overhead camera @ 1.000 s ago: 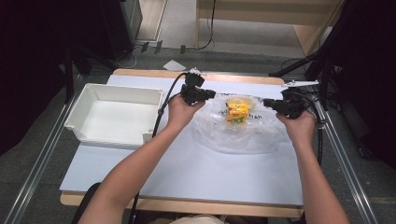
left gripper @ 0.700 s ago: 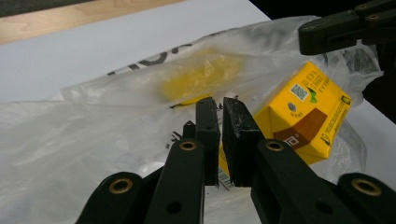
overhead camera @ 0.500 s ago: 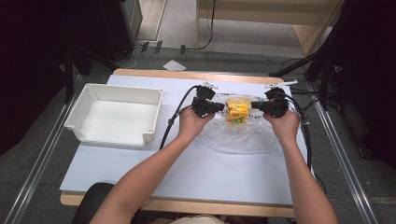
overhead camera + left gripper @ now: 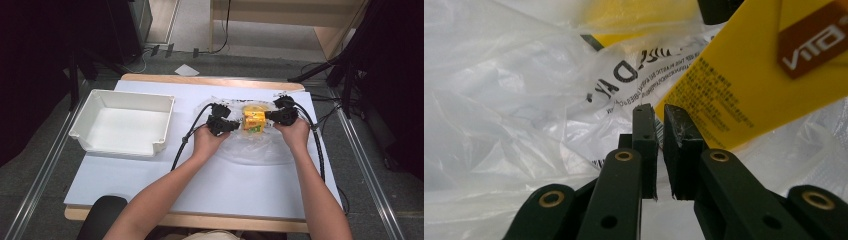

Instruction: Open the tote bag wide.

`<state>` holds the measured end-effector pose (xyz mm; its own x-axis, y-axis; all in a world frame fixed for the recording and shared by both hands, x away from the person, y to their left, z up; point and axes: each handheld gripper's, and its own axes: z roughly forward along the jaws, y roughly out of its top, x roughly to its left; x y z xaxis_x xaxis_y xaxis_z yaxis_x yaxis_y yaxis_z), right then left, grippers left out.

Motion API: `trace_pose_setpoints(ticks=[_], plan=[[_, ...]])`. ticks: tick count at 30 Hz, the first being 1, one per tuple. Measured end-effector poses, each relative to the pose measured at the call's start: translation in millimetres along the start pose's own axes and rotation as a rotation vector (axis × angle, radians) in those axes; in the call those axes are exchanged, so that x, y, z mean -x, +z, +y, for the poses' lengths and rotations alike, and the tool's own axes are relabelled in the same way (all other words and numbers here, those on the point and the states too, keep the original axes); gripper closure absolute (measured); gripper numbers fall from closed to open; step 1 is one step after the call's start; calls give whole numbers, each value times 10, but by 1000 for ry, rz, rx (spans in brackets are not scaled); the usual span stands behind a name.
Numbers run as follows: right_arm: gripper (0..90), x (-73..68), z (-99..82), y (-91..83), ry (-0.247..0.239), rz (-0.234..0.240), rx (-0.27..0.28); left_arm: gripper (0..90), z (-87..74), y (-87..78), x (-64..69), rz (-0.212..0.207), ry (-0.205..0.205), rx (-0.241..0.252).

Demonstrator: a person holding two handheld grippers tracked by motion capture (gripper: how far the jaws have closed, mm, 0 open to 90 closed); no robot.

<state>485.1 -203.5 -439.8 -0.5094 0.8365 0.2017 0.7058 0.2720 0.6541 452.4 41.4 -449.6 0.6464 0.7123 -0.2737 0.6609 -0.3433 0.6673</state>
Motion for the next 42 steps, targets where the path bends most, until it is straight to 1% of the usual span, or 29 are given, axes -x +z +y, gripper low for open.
trace_pose_setpoints(ticks=[1,2,4,6,7,8,14,17,19,20,21,22,24,25,27,29,30,34,36,37,39,41,42], plan=[[900,1,-7,30,3,2,-5,846,-14,9,4,1,-3,1],[900,-2,-12,55,6,-3,-11,845,-27,13,4,2,3,-8],[900,-3,-20,103,9,4,-16,844,-54,26,16,-1,5,-13],[900,-5,-18,130,7,3,-17,843,-82,27,23,-4,5,-9],[900,-2,-12,141,7,4,-23,842,-103,32,31,-10,0,-12],[900,1,-1,160,8,1,-30,841,-124,33,39,-8,2,-11],[900,11,73,251,7,-8,-43,837,-240,2,103,-32,8,-18],[900,19,102,295,8,-11,-29,837,-303,-17,140,-34,33,-26],[900,38,128,339,27,-8,-49,836,-349,-23,155,-43,31,-25],[900,44,135,362,26,-13,-53,836,-371,-26,166,-46,30,-26],[900,48,142,383,35,-12,-56,836,-397,-30,183,-50,28,-25],[900,58,154,411,44,-7,-54,835,-410,-36,187,-51,37,-31],[900,60,177,445,44,-5,-58,834,-443,-53,208,-50,48,-25],[900,53,187,464,47,-13,-57,833,-455,-63,212,-53,50,-28],[900,51,199,498,45,-11,-47,833,-482,-82,219,-59,52,-28],[900,64,223,536,63,-7,-73,833,-500,-95,224,-62,49,-27],[900,69,232,555,59,-11,-78,832,-512,-106,225,-66,48,-26],[900,86,283,601,67,-4,-77,831,-567,-148,242,-76,53,-27],[900,98,298,615,67,-9,-64,829,-596,-177,235,-79,63,-33],[900,102,303,621,78,-12,-60,828,-620,-196,231,-79,62,-34],[900,136,334,641,81,-2,-82,828,-657,-213,219,-81,64,-40],[900,148,364,651,75,-19,-86,827,-691,-227,219,-84,56,-34],[900,153,381,655,71,-23,-97,827,-701,-238,220,-86,59,-36]])
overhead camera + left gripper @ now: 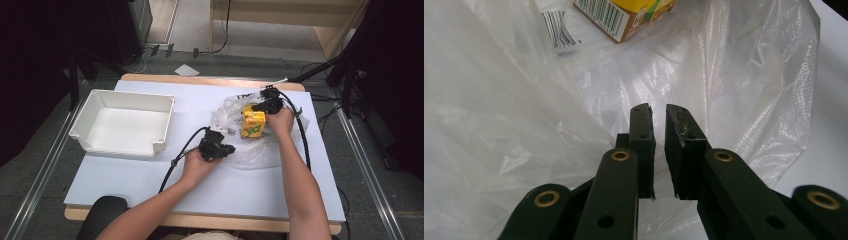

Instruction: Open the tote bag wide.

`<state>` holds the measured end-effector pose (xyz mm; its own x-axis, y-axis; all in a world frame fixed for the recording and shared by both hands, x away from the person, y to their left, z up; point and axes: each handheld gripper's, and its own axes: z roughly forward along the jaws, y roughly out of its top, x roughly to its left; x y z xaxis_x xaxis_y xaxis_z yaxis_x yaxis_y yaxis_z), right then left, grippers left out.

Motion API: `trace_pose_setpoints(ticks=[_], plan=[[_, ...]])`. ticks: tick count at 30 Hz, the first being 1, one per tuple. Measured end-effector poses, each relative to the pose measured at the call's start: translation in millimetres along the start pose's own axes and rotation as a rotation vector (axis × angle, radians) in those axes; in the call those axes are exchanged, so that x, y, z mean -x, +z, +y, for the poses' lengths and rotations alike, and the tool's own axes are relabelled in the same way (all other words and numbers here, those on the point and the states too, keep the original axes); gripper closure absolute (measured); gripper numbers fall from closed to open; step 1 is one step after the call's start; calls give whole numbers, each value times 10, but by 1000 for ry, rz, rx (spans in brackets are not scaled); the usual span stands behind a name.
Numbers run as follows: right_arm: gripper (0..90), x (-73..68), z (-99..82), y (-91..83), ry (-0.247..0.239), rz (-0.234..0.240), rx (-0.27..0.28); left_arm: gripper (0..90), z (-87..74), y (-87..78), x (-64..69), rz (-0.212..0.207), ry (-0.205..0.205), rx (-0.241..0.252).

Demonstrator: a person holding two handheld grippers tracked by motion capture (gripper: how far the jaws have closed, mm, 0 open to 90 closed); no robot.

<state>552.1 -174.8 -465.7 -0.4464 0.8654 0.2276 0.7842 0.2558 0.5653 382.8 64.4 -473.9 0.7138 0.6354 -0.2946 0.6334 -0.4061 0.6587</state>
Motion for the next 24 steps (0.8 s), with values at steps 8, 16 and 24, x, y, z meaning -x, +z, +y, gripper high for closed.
trace_pose_setpoints(ticks=[8,16,24], plan=[[900,58,89,69,27,3,20,819,-80,-50,80,-10,26,-10],[900,97,119,114,37,3,52,826,-143,-75,118,-35,17,-9],[900,87,198,134,17,-33,29,828,-169,-88,163,-53,16,-16]])
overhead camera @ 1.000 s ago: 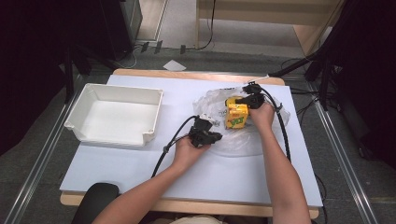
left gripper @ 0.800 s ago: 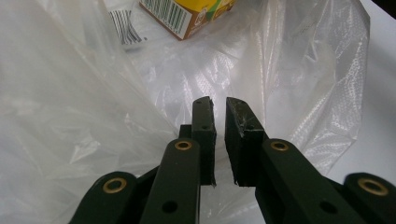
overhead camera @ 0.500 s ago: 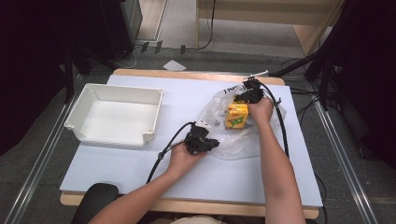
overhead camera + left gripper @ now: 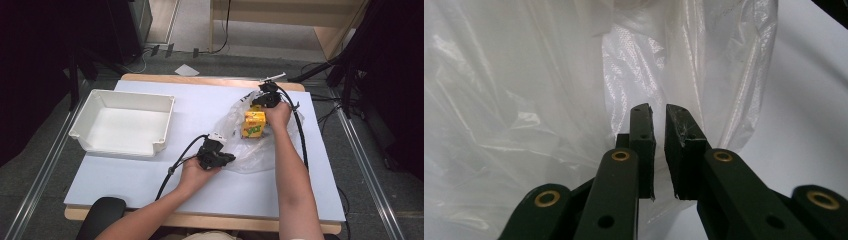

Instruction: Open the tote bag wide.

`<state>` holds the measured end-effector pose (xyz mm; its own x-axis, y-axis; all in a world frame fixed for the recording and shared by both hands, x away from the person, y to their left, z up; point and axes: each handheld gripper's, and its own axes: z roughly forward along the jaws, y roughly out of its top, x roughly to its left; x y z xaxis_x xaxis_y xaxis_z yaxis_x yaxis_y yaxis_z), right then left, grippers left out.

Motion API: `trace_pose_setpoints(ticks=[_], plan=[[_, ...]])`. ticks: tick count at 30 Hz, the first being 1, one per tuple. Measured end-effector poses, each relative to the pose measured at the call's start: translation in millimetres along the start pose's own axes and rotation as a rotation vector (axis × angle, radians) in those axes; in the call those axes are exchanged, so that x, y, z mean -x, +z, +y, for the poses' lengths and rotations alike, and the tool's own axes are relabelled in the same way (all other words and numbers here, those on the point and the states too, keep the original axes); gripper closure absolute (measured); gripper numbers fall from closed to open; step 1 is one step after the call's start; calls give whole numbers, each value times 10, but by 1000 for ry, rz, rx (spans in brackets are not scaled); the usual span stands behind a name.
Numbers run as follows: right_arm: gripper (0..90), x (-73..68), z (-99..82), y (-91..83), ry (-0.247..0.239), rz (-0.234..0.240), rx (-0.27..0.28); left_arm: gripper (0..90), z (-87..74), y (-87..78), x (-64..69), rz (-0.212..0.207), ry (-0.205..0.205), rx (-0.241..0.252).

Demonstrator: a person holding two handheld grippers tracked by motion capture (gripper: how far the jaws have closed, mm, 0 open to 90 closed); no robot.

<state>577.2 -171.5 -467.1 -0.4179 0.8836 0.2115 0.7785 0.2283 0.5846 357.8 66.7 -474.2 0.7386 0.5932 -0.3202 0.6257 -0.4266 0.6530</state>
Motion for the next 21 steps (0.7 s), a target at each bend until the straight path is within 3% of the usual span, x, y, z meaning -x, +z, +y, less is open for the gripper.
trace_pose_setpoints(ticks=[21], plan=[[900,-62,-18,-40,12,35,-5,815,147,53,-107,25,-13,38]])
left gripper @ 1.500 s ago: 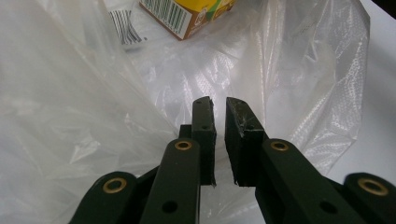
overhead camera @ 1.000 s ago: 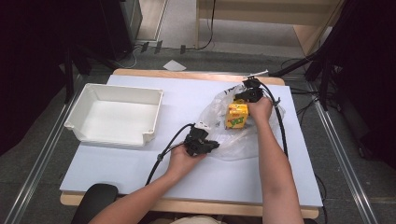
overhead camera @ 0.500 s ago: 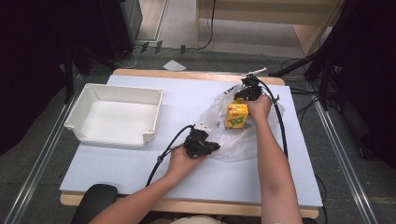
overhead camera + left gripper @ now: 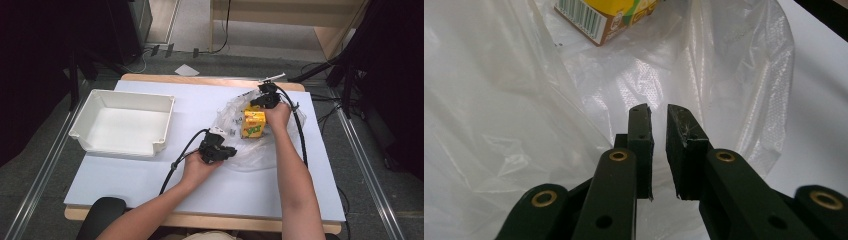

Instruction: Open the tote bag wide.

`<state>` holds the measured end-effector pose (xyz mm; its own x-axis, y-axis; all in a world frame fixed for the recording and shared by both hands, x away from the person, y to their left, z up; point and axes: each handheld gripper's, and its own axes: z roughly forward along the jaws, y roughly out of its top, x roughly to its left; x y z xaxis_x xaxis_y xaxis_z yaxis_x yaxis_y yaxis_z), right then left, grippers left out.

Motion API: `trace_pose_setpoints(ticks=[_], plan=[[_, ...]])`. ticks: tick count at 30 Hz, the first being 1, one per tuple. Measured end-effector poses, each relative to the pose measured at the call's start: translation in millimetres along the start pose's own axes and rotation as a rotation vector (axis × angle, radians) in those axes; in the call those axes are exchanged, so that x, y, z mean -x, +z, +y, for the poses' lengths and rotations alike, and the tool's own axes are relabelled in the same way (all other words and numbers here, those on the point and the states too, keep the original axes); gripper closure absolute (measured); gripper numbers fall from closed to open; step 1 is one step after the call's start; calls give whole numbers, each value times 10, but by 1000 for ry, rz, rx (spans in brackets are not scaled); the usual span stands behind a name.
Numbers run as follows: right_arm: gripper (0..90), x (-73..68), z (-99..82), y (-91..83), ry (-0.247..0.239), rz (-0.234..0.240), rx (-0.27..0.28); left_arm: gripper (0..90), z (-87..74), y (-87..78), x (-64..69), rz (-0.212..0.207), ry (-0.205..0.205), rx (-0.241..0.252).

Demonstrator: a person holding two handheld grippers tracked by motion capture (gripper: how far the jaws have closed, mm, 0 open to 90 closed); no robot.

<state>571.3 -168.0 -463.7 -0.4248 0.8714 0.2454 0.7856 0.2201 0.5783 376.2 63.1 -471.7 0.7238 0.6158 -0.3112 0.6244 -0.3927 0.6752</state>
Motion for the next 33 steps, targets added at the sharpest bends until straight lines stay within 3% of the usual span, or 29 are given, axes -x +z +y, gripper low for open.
trace_pose_setpoints(ticks=[9,13,17,21,26,29,33], plan=[[900,-20,-24,-46,-6,4,3,818,75,-42,58,1,2,18],[900,-37,-35,-65,-17,5,6,819,149,-114,173,24,35,61],[900,-48,-38,-81,-13,6,4,821,265,-100,290,7,31,89],[900,-56,-41,-85,-21,7,2,827,359,51,336,15,-3,85],[900,-51,-44,-79,-15,9,-3,830,431,278,384,88,-19,93],[900,-53,-44,-65,-18,9,-7,831,440,436,387,82,-48,73],[900,-66,-40,-49,-27,10,-13,838,397,584,426,71,-20,13]])
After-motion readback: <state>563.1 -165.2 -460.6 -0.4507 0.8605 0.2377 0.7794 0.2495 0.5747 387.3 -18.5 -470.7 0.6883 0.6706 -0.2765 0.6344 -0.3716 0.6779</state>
